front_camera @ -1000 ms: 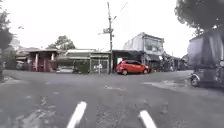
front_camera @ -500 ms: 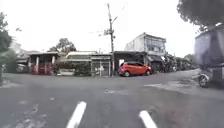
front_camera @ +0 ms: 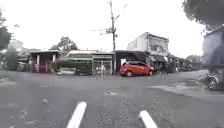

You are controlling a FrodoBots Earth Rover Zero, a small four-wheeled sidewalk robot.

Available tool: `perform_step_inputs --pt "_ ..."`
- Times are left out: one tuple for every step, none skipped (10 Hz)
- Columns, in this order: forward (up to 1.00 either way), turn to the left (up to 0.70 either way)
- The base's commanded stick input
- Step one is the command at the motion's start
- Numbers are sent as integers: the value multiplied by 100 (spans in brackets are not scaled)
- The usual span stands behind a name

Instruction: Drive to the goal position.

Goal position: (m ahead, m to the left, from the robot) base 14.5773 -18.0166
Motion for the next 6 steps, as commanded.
perform_step_inputs --pt "70 -35" --pt "70 -35" --pt "70 -35" --pt "70 -35" --pt "70 -35" --pt "70 -20"
